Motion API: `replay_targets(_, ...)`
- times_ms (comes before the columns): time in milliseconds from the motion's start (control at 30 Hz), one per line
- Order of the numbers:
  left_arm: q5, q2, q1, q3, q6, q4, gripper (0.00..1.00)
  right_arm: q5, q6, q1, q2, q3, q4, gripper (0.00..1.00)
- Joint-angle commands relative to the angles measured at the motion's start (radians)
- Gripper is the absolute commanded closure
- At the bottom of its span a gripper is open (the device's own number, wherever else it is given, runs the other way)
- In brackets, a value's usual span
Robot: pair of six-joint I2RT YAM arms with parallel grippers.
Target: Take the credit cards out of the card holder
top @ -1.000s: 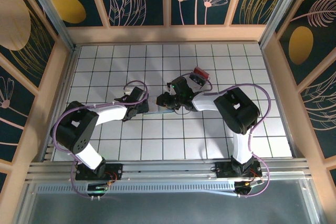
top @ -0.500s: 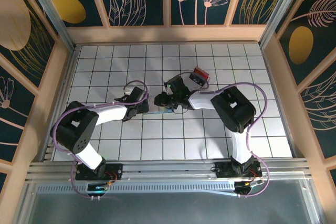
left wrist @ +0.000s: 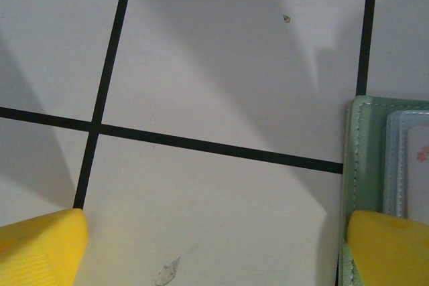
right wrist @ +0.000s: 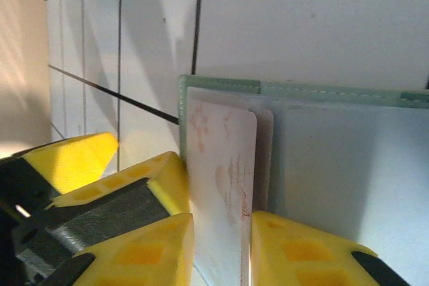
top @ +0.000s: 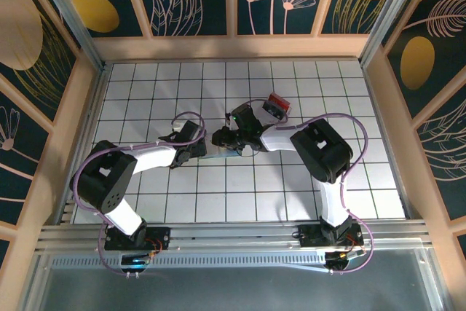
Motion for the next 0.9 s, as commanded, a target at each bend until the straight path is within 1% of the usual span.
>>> replay_targets(0, -0.009, 0.038, 0.003, -0.002, 0.004, -0.037, 0.01, -0.086, 0.042, -0.006, 0.004, -0.031, 0.127, 0.73)
replay_targets(67, -0.006, 0.038, 0.003, -0.002, 0.002, -0.035, 0.01, -0.112, 0.054, -0.008, 0.0, -0.045, 0.168, 0.75)
replay_targets(200, -0.003, 0.039, 0.004, -0.002, 0.003, -0.035, 0.01, -0.125, 0.057, -0.01, 0.008, -0.049, 0.185, 0.76)
replay_targets(400, 0.0, 0.039, 0.003, -0.001, 0.003, -0.035, 0.01, -0.156, 0.087, -0.012, 0.042, -0.047, 0.232, 0.75)
replay_targets(533, -0.002, 0.038, 0.003, 0.001, 0.001, -0.038, 0.01, -0.155, 0.085, -0.012, 0.049, -0.039, 0.217, 0.74)
replay_targets(700, -0.011, 0.039, 0.003, 0.004, 0.001, -0.049, 0.01, -0.161, 0.087, -0.023, 0.03, -0.059, 0.233, 0.76)
replay_targets(767, -0.015, 0.038, 0.004, 0.002, 0.001, -0.052, 0.01, -0.175, 0.102, -0.032, 0.012, -0.088, 0.275, 0.78)
replay_targets(867, -0.019, 0.038, 0.004, 0.002, -0.001, -0.057, 0.01, -0.195, 0.123, -0.041, -0.012, -0.127, 0.331, 0.79)
